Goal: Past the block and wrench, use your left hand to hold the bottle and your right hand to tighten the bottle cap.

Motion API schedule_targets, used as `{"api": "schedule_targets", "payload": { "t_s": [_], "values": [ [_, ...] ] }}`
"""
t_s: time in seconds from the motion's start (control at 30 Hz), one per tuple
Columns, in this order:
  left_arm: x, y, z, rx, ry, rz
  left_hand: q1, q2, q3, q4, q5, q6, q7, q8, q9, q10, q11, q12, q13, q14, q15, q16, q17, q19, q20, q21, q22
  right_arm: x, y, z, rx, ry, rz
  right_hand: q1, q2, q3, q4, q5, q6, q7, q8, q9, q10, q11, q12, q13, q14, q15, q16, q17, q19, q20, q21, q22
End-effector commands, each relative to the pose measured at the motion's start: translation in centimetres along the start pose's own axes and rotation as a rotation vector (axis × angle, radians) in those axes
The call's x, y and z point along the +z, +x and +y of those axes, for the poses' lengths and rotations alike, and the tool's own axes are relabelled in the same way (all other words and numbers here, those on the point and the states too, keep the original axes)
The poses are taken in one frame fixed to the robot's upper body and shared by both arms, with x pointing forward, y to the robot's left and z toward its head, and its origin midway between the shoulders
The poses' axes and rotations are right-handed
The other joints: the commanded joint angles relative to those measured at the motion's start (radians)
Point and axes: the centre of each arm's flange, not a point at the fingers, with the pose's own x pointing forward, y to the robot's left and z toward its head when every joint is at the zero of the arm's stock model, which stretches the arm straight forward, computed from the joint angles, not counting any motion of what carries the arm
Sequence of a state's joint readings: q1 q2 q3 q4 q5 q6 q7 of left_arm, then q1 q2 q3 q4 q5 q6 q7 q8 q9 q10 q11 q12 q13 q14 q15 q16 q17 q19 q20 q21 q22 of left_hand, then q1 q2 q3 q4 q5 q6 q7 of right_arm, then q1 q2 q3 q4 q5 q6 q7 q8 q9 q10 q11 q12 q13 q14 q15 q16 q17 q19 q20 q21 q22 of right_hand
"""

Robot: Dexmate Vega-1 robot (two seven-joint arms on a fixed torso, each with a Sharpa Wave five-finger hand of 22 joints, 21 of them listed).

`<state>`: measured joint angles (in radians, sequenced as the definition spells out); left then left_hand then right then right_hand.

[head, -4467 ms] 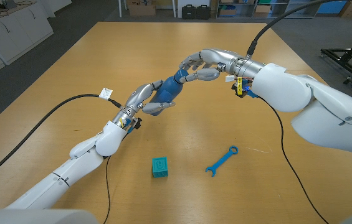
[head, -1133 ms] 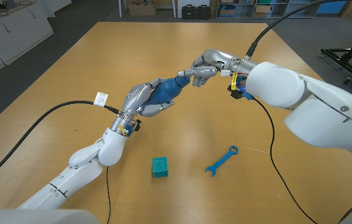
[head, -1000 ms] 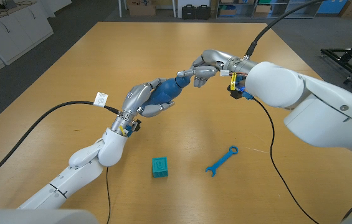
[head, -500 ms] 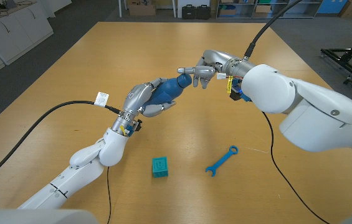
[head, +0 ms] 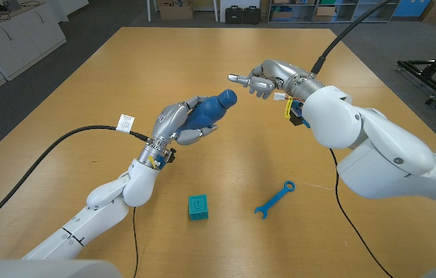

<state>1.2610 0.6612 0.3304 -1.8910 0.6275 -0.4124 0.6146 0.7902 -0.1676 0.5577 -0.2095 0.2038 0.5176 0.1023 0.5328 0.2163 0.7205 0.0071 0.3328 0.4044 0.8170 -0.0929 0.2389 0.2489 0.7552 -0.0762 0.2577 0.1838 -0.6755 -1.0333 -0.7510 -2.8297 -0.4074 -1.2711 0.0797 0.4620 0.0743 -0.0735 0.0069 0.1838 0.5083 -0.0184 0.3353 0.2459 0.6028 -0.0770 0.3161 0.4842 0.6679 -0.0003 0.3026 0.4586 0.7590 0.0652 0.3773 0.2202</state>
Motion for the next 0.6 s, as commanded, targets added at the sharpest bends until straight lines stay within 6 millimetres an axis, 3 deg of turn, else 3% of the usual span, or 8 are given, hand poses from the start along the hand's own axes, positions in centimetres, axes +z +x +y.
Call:
{"api": "schedule_targets", "payload": {
  "t_s": [0.03, 0.2, 0.23, 0.3, 0.37, 0.6],
  "values": [
    [-1.2, -0.2, -0.1, 0.018, -0.116, 0.047, 0.212, 0.237, 0.031, 0.036, 0.006, 0.207, -0.186, 0.005, 0.003, 0.129, -0.125, -0.001, 0.003, 0.007, -0.145, 0.000, 0.001, 0.003, -0.087, 0.000, 0.005, -1.2, -1.2, 0.3, -0.052, 0.124, -0.114, 0.032, 0.000, 0.007, -0.020, 0.010, -0.037, 0.003, -0.023, -0.003, -0.048, -0.009, -0.026, -0.013, -0.051, 0.010, -0.022, -0.004, -0.032, 0.023, -0.012, 0.003],
    [-1.6, -0.3, -0.4, 0.029, -0.171, 0.066, 0.212, 0.238, 0.030, 0.036, 0.006, 0.209, -0.186, 0.006, 0.003, 0.131, -0.126, -0.001, 0.004, 0.007, -0.145, -0.001, 0.001, 0.002, -0.087, 0.000, 0.005, -1.7, -1.7, 0.8, -0.075, 0.193, -0.163, 0.040, 0.002, 0.012, -0.028, 0.011, -0.044, 0.002, -0.031, -0.005, -0.052, -0.006, -0.032, -0.022, -0.072, 0.013, -0.031, -0.004, -0.061, 0.029, -0.023, 0.004],
    [-1.6, -0.3, -0.4, 0.034, -0.178, 0.067, 0.212, 0.238, 0.030, 0.036, 0.006, 0.209, -0.185, 0.006, 0.003, 0.131, -0.127, -0.001, 0.005, 0.008, -0.145, -0.001, 0.002, 0.003, -0.087, 0.000, 0.005, -1.7, -1.7, 0.9, -0.084, 0.199, -0.172, 0.041, 0.002, 0.013, -0.029, 0.012, -0.044, 0.002, -0.032, -0.006, -0.052, -0.005, -0.033, -0.024, -0.073, 0.012, -0.031, -0.004, -0.077, 0.024, -0.029, 0.004],
    [-1.6, -0.2, -0.4, 0.041, -0.189, 0.069, 0.212, 0.239, 0.029, 0.037, 0.006, 0.208, -0.185, 0.006, 0.003, 0.132, -0.125, -0.001, 0.005, 0.009, -0.145, 0.000, 0.002, 0.003, -0.088, 0.000, 0.005, -1.9, -1.8, 1.1, -0.094, 0.211, -0.192, 0.048, 0.006, 0.018, -0.036, 0.012, -0.040, 0.003, -0.037, -0.009, -0.047, 0.000, -0.036, -0.035, -0.097, 0.022, -0.043, -0.009, -0.124, -0.019, -0.047, 0.005],
    [-1.6, -0.1, -0.4, 0.044, -0.200, 0.071, 0.212, 0.239, 0.029, 0.036, 0.006, 0.208, -0.186, 0.006, 0.003, 0.132, -0.125, -0.001, 0.005, 0.010, -0.145, 0.000, 0.002, 0.003, -0.088, 0.000, 0.005, -2.1, -1.8, 1.2, -0.099, 0.223, -0.213, 0.052, 0.008, 0.022, -0.040, 0.013, -0.051, 0.010, -0.045, -0.011, -0.055, 0.009, -0.043, -0.042, -0.117, 0.024, -0.053, -0.012, -0.152, -0.029, -0.057, 0.005],
    [-1.6, 0.2, -0.8, 0.043, -0.246, 0.085, 0.212, 0.239, 0.028, 0.036, 0.006, 0.209, -0.186, 0.007, 0.003, 0.134, -0.126, -0.001, 0.006, 0.011, -0.145, 0.000, 0.002, 0.004, -0.088, 0.000, 0.005, -2.7, -2.1, 1.7, -0.116, 0.232, -0.264, 0.074, 0.012, 0.034, -0.058, 0.017, -0.102, 0.012, -0.075, -0.014, -0.114, 0.010, -0.073, -0.059, -0.183, 0.035, -0.082, -0.021, -0.220, -0.016, -0.082, 0.006]
  ]
}}
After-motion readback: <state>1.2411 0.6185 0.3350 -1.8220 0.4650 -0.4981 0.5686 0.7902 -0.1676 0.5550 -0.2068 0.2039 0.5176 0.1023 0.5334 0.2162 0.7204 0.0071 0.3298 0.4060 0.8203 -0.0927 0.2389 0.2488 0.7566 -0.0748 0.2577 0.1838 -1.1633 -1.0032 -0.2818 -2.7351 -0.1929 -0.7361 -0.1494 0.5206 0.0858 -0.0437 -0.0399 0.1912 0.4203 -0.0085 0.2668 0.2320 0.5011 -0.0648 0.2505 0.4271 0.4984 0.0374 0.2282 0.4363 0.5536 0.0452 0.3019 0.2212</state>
